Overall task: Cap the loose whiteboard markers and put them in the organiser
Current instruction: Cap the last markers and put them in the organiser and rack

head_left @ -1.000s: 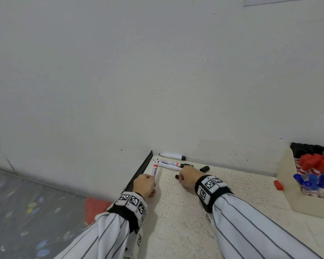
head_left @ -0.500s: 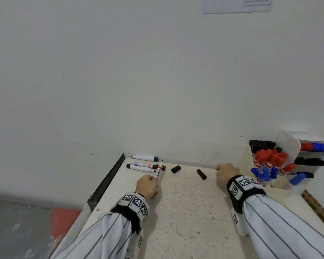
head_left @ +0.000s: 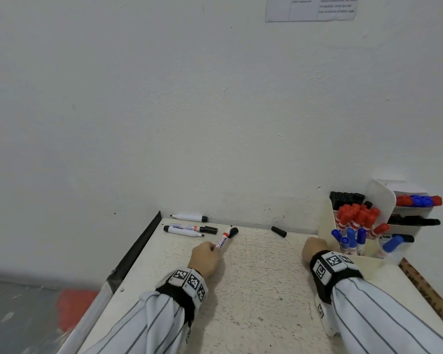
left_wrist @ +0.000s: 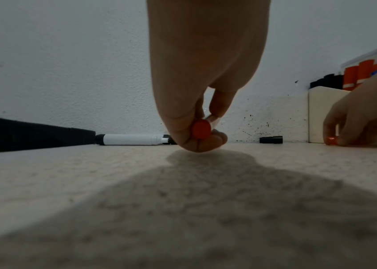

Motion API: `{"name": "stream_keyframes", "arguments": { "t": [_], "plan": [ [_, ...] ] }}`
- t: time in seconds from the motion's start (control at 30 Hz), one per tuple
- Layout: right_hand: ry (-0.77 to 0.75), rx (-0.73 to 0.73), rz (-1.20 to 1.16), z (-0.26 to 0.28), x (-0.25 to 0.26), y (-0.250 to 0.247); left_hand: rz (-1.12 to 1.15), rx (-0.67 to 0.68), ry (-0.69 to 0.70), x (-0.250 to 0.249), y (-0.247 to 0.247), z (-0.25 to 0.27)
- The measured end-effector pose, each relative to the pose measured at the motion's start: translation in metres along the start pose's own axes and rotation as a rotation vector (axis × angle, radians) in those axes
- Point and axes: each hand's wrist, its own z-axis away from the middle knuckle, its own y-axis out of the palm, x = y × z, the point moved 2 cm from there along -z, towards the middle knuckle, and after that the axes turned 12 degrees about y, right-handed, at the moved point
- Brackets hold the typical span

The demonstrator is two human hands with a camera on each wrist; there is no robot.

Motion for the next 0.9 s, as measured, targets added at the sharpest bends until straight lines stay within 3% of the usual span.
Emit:
{"name": "stream_keyframes", "arguments": {
  "t": [0.13, 0.27, 0.37, 0.5, 0.63, 0.77, 0.9],
  "plan": [
    [-0.123, 0.032, -0.155, 0.008, 0.004, -0.006, -0.067, 0.025, 0.069, -0.003, 0.003, 0.002],
    [-0.341, 0.141, -0.516, 0.024, 0.023, -0.011, -0.079, 0.032, 0.098, -0.003, 0.003, 0.003],
    [-0.483, 0.141, -0.522, 0.035, 0.039, -0.014, -0.073, 0.042, 0.145, -0.005, 0.004, 0.005],
    [-0.533, 0.076, -0.56, 0.046, 0.049, -0.015, -0.04, 0.06, 0.201, -0.006, 0.005, 0.005],
    [-0.608, 0.133, -0.539, 0.049, 0.049, -0.012, -0.024, 0.098, 0.231, -0.008, 0.006, 0.006],
    [-0.606, 0.107, -0.617, 0.048, 0.045, -0.014, -0.034, 0.096, 0.272, -0.01, 0.006, 0.008],
    [-0.62, 0.184, -0.664, 0.051, 0.044, -0.014, -0.026, 0.088, 0.297, -0.011, 0.005, 0.009]
  ]
}}
